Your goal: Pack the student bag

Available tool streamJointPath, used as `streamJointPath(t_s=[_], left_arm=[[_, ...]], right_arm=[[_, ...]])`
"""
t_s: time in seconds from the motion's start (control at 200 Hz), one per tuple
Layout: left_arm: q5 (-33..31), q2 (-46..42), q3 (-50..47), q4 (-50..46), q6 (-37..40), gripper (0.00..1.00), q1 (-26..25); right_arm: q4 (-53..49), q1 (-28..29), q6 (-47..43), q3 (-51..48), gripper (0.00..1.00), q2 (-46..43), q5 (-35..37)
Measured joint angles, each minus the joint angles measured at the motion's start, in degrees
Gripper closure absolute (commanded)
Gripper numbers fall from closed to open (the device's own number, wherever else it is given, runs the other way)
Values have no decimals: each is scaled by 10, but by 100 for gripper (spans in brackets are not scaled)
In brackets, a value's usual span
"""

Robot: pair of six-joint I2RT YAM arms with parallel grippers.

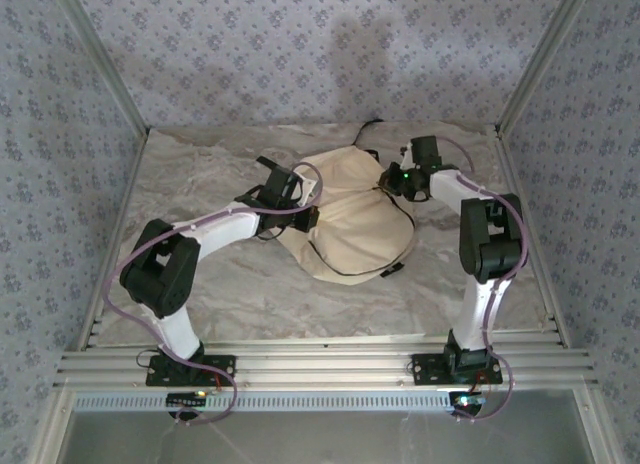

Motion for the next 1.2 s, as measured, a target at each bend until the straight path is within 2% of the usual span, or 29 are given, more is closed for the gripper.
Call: streamJointPath(t_s=[0.29, 0.565, 0.595, 0.635, 0.68, 0.69, 0.72, 0.75, 0.82, 0.904, 0.984, 1.039, 1.199], left_arm=[[-2, -7, -4, 10, -9, 100, 1], [3, -21, -14, 18, -17, 100, 7], [4, -21, -14, 17, -17, 100, 7], [5, -21, -14, 17, -18, 100, 8], [2, -23, -14, 3, -21, 91, 12], [2, -23, -14, 0, -21, 87, 13], [2, -23, -14, -9, -23, 76, 17], [1, -24, -14, -17, -30, 61, 23], [-7, -26, -13, -35, -38, 45, 33], [-17, -32, -10, -53, -50, 19, 41], [-36, -47, -2, -66, -64, 10, 42], [-53, -64, 6, -74, -70, 1, 42], [-131, -130, 18, -79, -85, 0, 64]], right_arm=[[-30, -29, -35, -3, 100, -29, 10], [-44, -43, -51, -3, 100, -30, -10], [-45, -44, -52, -3, 87, -30, -15], [-44, -46, -52, -3, 59, -30, -23], [-40, -53, -56, -3, 43, -30, -17], [-38, -57, -56, -3, 37, -30, -17], [-35, -68, -57, -3, 27, -31, -14], [-31, -79, -58, -6, 19, -34, -11], [-25, -100, -62, -19, 14, -54, 0], [-23, -112, -68, -44, 12, -98, 18], [-28, -110, -79, -64, 12, -144, 40], [-27, -108, -92, -83, 11, -177, 67], [-19, -105, -128, -169, 10, -258, 158]])
